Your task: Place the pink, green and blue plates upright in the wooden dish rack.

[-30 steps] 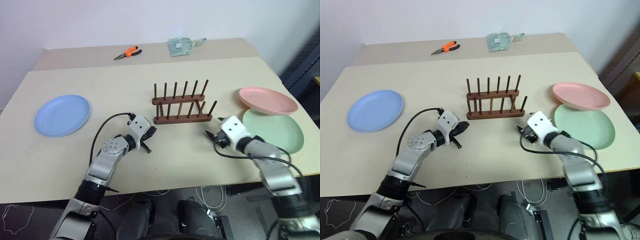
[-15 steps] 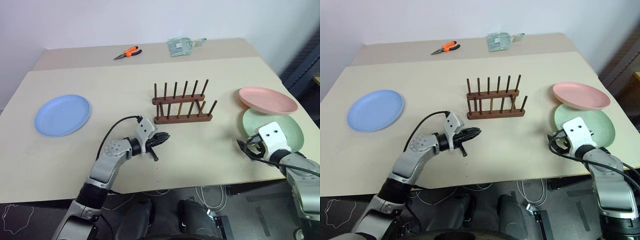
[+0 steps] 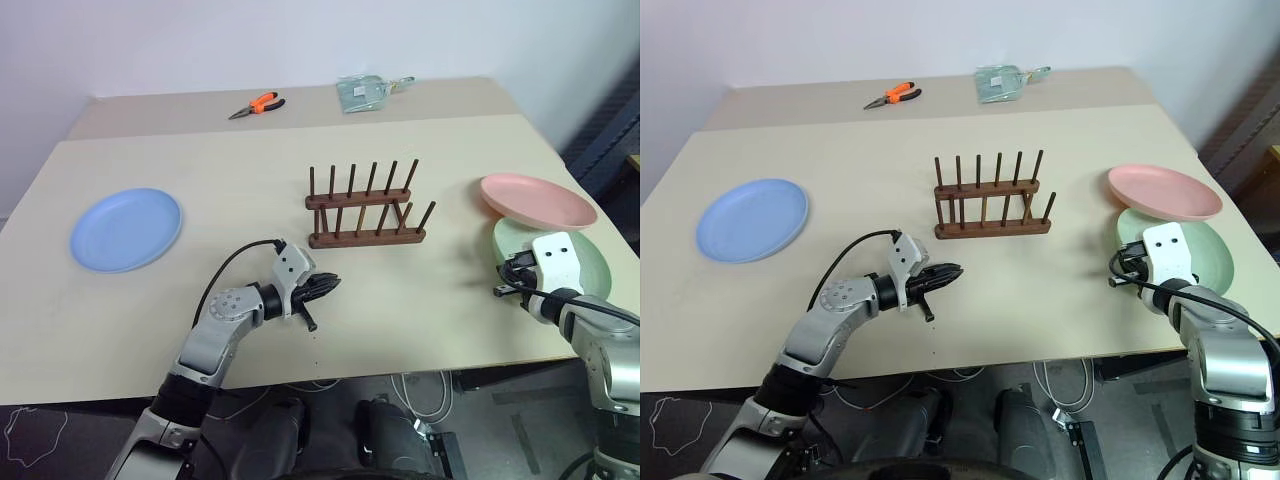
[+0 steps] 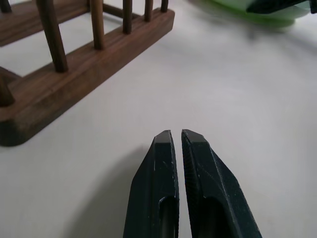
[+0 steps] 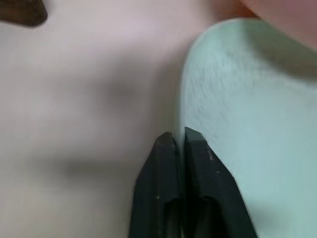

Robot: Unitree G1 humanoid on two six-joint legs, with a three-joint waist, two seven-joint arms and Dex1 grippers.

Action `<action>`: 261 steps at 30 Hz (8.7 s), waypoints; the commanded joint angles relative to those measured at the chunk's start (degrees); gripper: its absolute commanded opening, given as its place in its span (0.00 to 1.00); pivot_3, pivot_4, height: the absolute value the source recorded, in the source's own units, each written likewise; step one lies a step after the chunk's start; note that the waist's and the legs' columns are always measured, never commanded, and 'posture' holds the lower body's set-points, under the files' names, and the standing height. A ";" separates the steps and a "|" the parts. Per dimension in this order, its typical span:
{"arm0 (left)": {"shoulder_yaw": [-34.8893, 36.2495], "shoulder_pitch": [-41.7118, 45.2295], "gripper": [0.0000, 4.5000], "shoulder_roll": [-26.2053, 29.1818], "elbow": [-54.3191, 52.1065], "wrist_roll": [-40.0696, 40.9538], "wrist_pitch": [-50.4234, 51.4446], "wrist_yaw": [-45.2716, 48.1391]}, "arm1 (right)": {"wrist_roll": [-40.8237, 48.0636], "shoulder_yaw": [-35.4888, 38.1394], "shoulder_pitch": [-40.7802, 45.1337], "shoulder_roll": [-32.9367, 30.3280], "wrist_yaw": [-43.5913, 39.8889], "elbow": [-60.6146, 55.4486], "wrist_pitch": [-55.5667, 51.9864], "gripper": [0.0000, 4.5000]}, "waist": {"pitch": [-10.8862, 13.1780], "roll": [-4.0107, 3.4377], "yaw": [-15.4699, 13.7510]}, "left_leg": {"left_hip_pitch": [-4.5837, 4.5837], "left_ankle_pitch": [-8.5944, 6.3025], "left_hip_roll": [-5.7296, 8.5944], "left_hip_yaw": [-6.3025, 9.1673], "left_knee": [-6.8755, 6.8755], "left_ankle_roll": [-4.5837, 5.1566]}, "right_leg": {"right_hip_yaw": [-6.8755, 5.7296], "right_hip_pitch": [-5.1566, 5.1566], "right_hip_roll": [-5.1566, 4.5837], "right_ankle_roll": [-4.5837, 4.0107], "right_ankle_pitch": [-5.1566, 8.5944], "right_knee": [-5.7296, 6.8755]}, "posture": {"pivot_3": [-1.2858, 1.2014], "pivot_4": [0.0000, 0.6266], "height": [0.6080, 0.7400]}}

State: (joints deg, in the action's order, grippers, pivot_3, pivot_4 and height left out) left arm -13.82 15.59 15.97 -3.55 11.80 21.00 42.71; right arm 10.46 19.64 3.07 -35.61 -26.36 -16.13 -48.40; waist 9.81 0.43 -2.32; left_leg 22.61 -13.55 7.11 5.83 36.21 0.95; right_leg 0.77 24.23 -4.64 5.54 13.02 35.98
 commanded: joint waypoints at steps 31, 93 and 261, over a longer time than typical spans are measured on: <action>1.32 -1.33 0.05 -0.30 -7.93 7.23 2.97 2.62 | -23.57 -18.87 18.70 -24.37 -7.66 31.63 41.07 0.66 | 0.08 -0.05 0.40 | 0.08 -0.01 -0.02 -0.12 -0.02 0.03 | 0.02 0.04 0.00 0.00 0.00 -0.18 | 0.52 0.24 1.00; 4.50 -2.74 0.05 2.60 -12.63 8.51 0.70 -0.22 | 37.73 -6.10 22.41 6.09 9.95 -2.74 6.31 0.36 | 0.19 -0.08 1.63 | 0.12 -0.08 -0.03 -0.29 -0.01 0.17 | 0.24 0.23 0.00 0.01 -0.02 -0.04 | 0.52 0.24 1.00; 33.30 27.38 0.01 -0.90 -17.18 26.03 22.35 -48.09 | -32.51 -45.23 50.38 12.85 -6.12 21.31 55.50 1.00 | 0.19 0.98 3.32 | 0.18 0.20 -0.13 -0.71 -0.10 -0.44 | 0.32 0.67 0.09 0.15 -0.22 0.18 | 0.52 0.24 1.00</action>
State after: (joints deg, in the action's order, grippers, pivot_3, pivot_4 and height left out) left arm 18.78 41.26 15.00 -17.94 36.42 43.52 -5.48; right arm -19.48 -25.72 50.63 -23.47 -34.76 4.31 5.28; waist 9.99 1.41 1.00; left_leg 22.79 -13.35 6.98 5.12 36.11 0.50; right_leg 1.09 24.90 -4.54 5.69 12.80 36.17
